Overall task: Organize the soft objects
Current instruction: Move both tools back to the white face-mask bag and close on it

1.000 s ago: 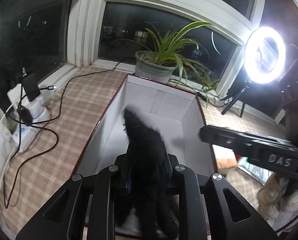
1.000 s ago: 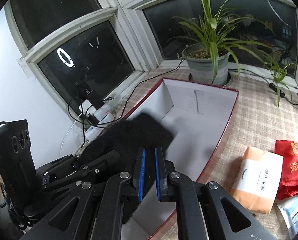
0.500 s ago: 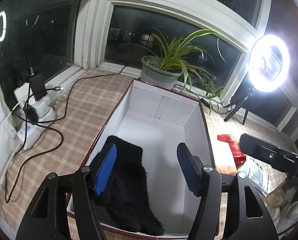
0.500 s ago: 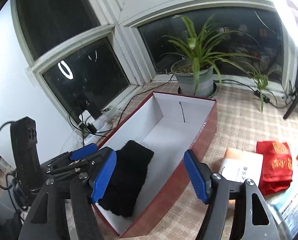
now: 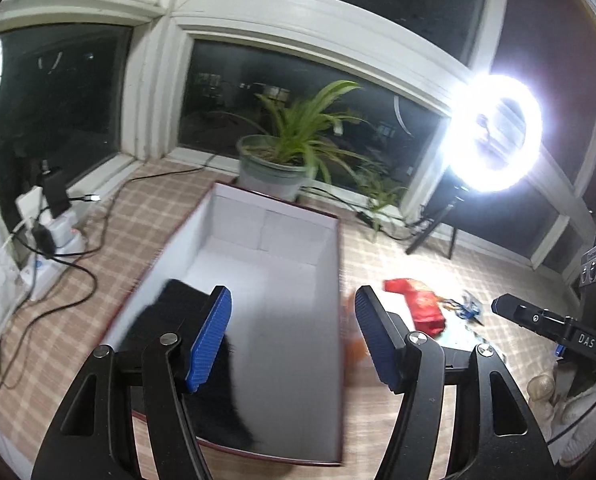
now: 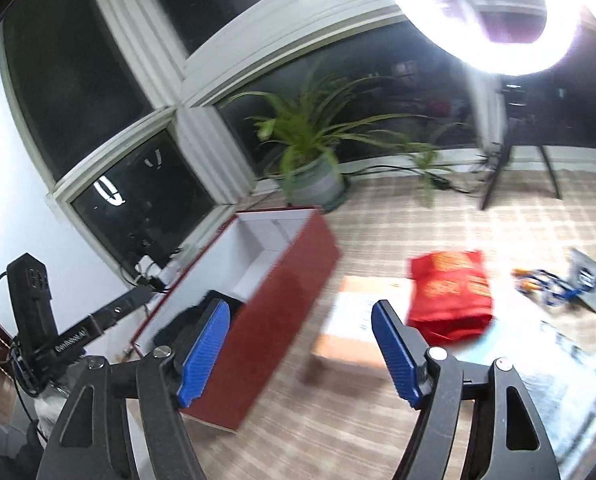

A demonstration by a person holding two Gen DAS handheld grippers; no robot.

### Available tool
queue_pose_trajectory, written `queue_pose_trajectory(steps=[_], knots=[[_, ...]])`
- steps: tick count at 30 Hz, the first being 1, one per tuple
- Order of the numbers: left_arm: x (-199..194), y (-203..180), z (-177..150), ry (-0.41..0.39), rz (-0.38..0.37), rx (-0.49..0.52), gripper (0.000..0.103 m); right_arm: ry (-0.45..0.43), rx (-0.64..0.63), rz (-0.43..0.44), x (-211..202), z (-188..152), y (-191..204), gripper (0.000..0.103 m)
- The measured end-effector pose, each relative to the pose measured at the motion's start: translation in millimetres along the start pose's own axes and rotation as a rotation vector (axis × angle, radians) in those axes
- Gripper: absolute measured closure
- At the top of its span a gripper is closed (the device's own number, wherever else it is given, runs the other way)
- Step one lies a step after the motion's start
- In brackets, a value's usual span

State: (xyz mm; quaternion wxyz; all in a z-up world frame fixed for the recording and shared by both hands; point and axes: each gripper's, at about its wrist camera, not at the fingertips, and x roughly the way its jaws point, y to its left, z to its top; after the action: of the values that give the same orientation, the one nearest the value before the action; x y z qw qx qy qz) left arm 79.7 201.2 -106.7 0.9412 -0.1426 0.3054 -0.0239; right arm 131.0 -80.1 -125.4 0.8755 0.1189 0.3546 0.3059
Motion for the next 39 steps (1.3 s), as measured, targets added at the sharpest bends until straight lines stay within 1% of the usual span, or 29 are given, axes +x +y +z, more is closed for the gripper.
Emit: queue_pose_trajectory(steps=[1, 6, 12, 17, 19, 21, 25, 31, 34, 39], knots=[[0, -5, -2, 0.002, -0.010, -0.001, 0.039, 0.002, 0.006, -0.011, -8, -2, -9, 0.027], [7, -44, -12, 0.031, -0.080, -0.002, 0.039, 0.017, 0.037, -0.073, -45, -13, -54, 0.027], [19, -94, -29, 0.078, -0.139, -0.003, 0.039, 0.049, 0.046, -0.154, -86, -18, -114, 0.027], [40, -130, -49, 0.142, -0.180, -0.039, 0.039, 0.089, 0.047, -0.180, -106, -16, -163, 0.027], [50, -142, -56, 0.171, -0.194, -0.067, 0.039, 0.109, 0.038, -0.173, -109, -13, -180, 0.027], [62, -154, -64, 0.204, -0.209, -0.103, 0.039, 0.143, 0.034, -0.160, -108, -12, -195, 0.027], [84, -175, -81, 0.253, -0.215, -0.153, 0.039, 0.223, 0.034, -0.114, -97, -10, -223, 0.027], [110, -198, -103, 0.313, -0.216, -0.212, 0.039, 0.345, 0.001, -0.040, -66, -13, -253, 0.027], [125, -203, -110, 0.343, -0.213, -0.251, 0.039, 0.393, -0.002, -0.006, -47, -13, -263, 0.027], [145, -202, -117, 0.387, -0.201, -0.326, 0.039, 0.453, 0.003, 0.042, -17, -11, -280, 0.027]])
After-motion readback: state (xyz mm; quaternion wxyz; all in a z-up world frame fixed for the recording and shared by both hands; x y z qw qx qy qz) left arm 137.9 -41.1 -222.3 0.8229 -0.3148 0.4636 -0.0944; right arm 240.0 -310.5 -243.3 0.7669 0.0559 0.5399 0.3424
